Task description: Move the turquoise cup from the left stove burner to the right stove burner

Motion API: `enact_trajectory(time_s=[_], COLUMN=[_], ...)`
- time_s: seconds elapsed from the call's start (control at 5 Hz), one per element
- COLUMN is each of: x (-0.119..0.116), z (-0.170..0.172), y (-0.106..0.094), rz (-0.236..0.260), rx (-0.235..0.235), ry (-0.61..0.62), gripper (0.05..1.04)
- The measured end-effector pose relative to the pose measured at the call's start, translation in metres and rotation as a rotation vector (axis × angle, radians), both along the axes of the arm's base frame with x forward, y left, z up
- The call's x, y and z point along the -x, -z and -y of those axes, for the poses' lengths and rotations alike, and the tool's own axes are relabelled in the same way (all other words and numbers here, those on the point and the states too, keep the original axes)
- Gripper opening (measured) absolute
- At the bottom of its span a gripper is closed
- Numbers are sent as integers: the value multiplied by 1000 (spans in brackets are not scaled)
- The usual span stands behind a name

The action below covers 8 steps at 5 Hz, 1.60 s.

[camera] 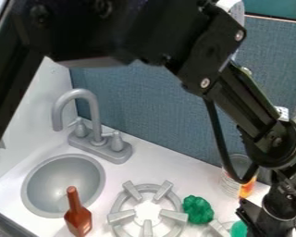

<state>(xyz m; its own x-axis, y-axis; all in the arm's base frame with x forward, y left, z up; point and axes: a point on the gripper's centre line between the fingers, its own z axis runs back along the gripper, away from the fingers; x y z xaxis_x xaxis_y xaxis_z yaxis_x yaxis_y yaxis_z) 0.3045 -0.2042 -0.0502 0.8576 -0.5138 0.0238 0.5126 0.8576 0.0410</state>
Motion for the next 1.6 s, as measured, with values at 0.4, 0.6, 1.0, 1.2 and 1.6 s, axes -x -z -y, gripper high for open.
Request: enact_trajectory(time_s=[0.4, 0.6, 1.0, 1.2, 1.6], x=[-3, 2, -12, -19, -15], z=[-4, -6, -10, -28, -111], y=[14, 14, -27, -50, -69], rz=[-33, -63, -20, 2, -14], rx=[-79, -91, -9, 25, -118], ry=[-18, -31, -132, -197, -467], gripper=[308, 596, 1011, 1006, 1003])
